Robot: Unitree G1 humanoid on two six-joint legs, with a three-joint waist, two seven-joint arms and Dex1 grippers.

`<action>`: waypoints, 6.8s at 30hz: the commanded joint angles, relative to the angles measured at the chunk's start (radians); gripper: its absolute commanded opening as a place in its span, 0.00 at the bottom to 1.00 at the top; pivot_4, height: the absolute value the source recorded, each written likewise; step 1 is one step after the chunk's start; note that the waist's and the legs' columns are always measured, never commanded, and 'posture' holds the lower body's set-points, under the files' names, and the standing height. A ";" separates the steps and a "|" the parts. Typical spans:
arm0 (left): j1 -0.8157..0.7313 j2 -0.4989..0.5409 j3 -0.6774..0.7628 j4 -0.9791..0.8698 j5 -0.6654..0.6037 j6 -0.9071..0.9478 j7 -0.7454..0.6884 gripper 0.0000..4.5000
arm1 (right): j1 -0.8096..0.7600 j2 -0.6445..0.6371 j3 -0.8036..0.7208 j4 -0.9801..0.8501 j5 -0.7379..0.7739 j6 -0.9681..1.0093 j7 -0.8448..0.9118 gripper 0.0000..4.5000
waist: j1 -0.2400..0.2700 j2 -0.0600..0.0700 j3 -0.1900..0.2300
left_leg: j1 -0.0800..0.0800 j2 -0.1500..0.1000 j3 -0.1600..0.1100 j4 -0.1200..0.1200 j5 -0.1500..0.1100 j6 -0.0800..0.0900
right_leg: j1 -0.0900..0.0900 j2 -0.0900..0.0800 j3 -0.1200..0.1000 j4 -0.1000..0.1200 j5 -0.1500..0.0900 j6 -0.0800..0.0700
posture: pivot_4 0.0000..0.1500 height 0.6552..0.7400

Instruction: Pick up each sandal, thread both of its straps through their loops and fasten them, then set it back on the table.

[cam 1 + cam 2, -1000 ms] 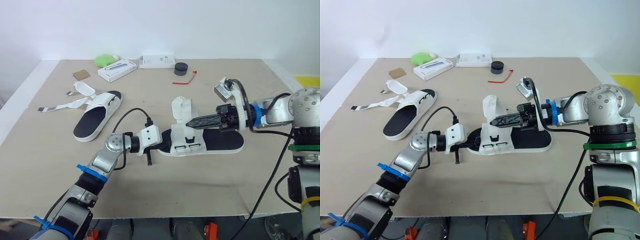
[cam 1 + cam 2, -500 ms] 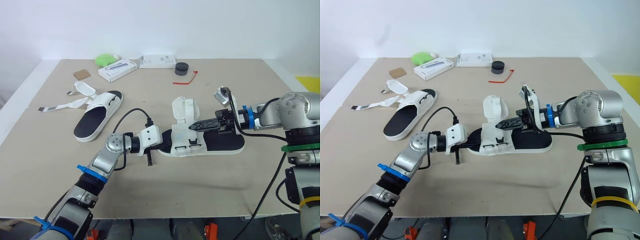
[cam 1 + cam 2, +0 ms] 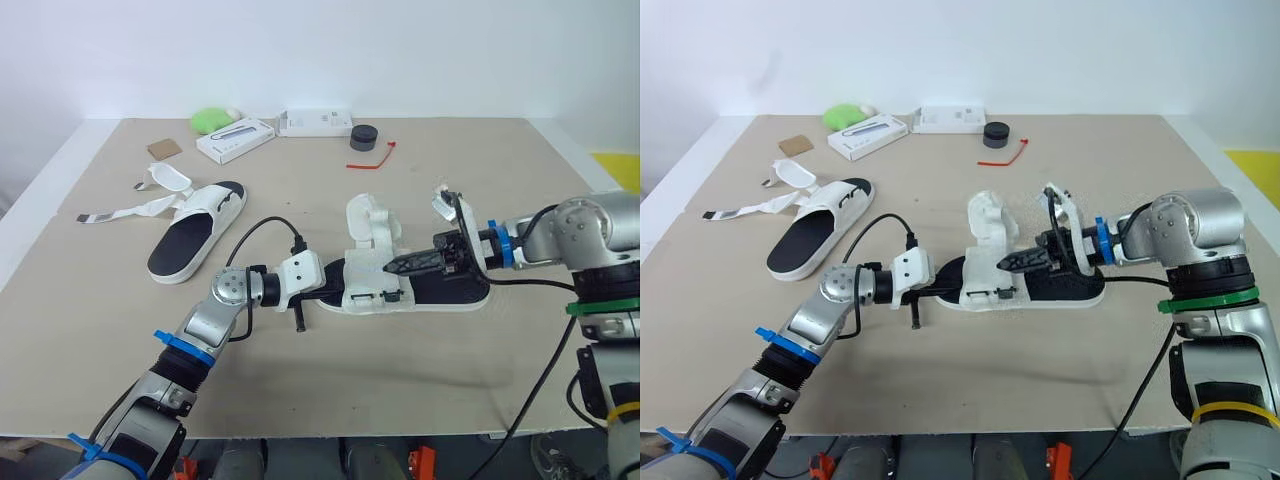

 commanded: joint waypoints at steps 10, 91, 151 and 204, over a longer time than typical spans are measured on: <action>0.023 0.017 -0.005 -0.015 0.006 0.023 -0.002 0.00 | 0.048 -0.079 0.024 -0.142 -0.035 -0.132 0.165 0.01 | 0.000 0.000 0.000 | 0.000 0.000 0.000 0.000 0.000 0.000 | 0.000 0.000 0.000 0.000 0.000 0.000 | 1.00 1.00; -0.046 -0.003 -0.004 0.075 0.019 -0.035 -0.031 0.00 | 0.533 -0.029 -0.291 -0.679 0.166 -0.250 0.011 0.01 | 0.001 -0.002 0.000 | 0.003 0.005 0.001 0.001 0.003 -0.003 | 0.001 0.004 0.000 0.000 0.003 -0.006 | 1.00 1.00; -0.026 -0.005 0.002 -0.025 0.008 0.028 0.023 0.00 | 0.514 -0.233 -0.287 -0.703 0.212 -0.391 0.269 0.01 | 0.002 -0.005 0.001 | 0.002 0.005 0.001 0.000 0.002 -0.006 | 0.001 0.004 0.000 0.000 0.001 -0.006 | 1.00 1.00; 0.024 0.068 -0.041 -0.067 0.022 0.131 -0.046 0.00 | 0.095 0.136 -0.488 -0.200 0.363 -0.150 -0.084 0.01 | 0.000 -0.006 0.002 | 0.004 0.011 0.001 0.000 0.002 -0.005 | 0.001 0.010 0.001 0.000 0.004 -0.010 | 1.00 1.00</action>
